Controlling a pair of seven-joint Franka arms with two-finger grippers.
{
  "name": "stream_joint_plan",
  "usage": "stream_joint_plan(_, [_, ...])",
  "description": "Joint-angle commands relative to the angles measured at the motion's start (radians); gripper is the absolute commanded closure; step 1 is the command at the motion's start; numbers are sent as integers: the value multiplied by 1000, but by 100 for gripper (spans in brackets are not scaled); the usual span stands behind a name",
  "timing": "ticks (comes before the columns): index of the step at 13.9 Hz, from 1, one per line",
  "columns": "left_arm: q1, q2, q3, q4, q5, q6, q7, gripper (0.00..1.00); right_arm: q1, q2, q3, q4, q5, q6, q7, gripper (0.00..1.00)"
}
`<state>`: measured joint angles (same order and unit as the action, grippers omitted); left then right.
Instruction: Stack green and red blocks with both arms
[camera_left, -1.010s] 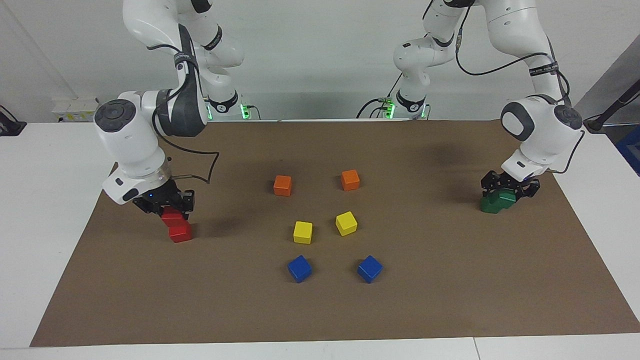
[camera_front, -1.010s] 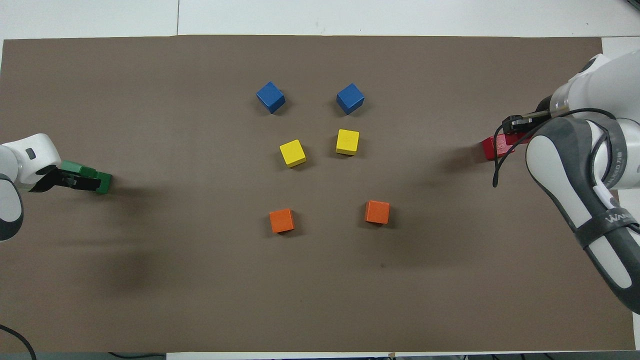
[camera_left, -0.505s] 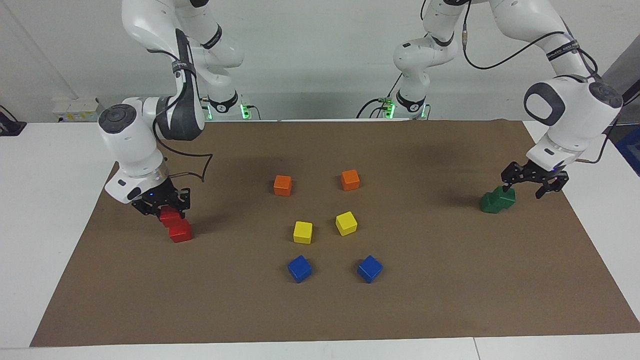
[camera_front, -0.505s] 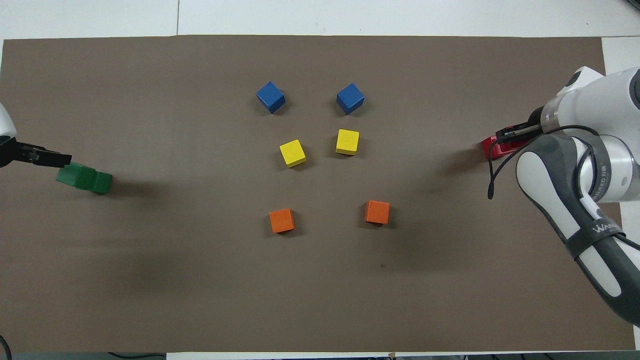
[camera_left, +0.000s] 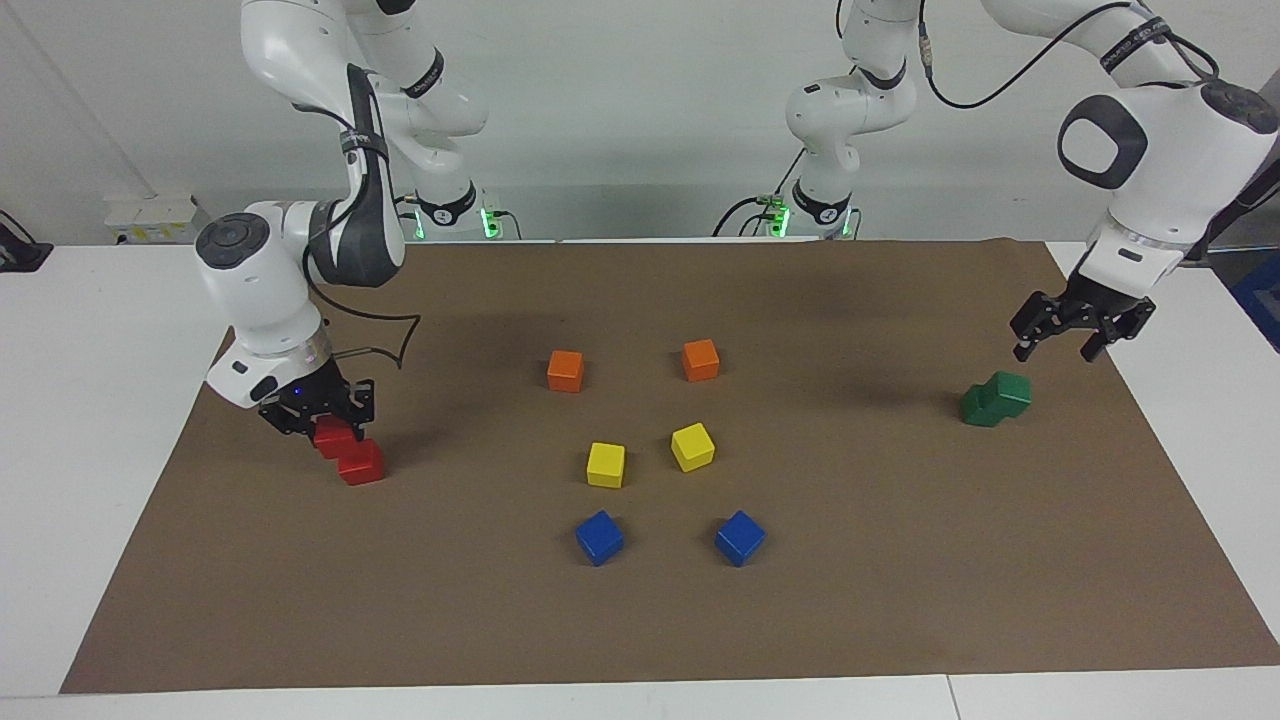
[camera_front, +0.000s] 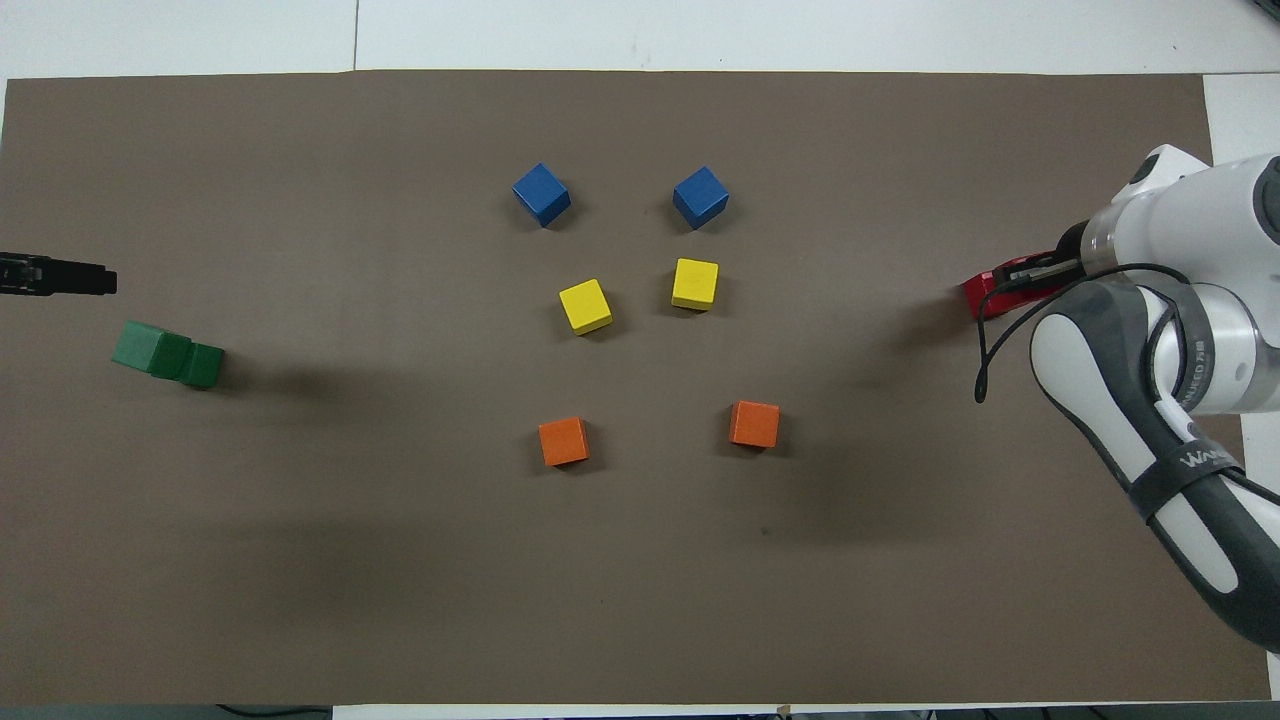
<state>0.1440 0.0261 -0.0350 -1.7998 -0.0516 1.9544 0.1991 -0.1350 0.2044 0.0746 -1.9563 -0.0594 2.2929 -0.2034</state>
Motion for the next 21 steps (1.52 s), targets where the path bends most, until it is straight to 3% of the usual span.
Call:
stream_joint_plan(1, [-17, -40, 9, 61, 15, -147, -47, 0, -20, -5, 11, -24, 50, 37, -60, 100])
stream_joint_plan(3, [-21, -35, -3, 135, 7, -245, -123, 0, -28, 6, 11, -23, 94, 43, -93, 100])
stream_joint_plan(11, [-31, -43, -5, 214, 6, -429, -175, 0, -26, 32, 10, -13, 107, 49, -114, 100])
stream_joint_plan(21, [-84, -98, -2, 211, 16, -451, -207, 0, -26, 47, 8, -15, 107, 63, -113, 100])
